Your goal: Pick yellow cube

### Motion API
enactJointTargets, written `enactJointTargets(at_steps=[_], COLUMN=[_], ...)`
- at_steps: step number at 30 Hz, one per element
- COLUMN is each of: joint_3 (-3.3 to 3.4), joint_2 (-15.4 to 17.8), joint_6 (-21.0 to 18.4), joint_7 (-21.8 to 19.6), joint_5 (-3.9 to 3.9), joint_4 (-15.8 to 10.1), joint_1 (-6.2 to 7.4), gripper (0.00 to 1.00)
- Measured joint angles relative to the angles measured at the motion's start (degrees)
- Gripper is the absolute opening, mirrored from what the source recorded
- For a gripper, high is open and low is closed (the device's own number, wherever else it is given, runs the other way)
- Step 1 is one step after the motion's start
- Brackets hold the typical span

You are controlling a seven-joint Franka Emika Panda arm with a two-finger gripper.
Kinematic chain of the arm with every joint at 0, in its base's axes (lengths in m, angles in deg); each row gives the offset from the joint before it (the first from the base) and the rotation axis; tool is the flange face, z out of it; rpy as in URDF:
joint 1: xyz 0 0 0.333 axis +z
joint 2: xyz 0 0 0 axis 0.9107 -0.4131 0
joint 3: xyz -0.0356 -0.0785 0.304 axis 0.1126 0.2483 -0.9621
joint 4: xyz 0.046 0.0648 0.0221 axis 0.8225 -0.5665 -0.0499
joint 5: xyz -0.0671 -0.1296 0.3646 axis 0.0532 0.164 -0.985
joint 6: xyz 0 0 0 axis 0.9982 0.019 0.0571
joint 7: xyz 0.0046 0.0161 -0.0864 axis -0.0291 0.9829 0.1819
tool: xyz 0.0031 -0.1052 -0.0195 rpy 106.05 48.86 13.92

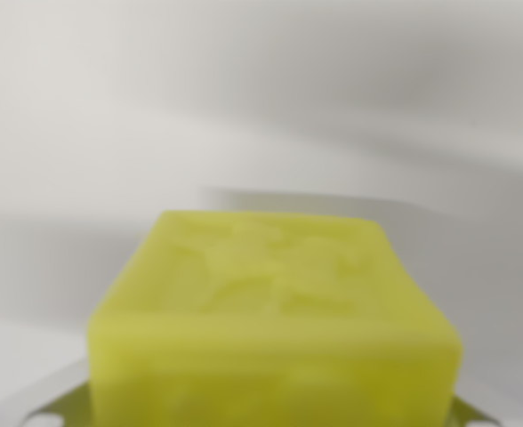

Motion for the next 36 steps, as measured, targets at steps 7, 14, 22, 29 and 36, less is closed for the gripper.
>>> enactJointTargets(at_steps=[7, 14, 22, 29, 36], joint_3=[0.04, 0.06, 0.08, 0.09, 0.09], joint_2=[3.06, 6.05, 9.39, 12.22, 14.95], joint_6=[-2.37, -4.85, -7.77, -10.42, -13.12], joint_7=[0.58, 0.99, 1.35, 1.59, 1.78], joint_5=[-0.78, -1.34, -1.84, -2.18, -2.44], joint_4=[-0.66, -1.19, -1.6, -1.78, -1.82], joint_1=[0.2, 0.33, 0.45, 0.51, 0.55], gripper=[0.0, 0.0, 0.0, 0.0, 0.0])
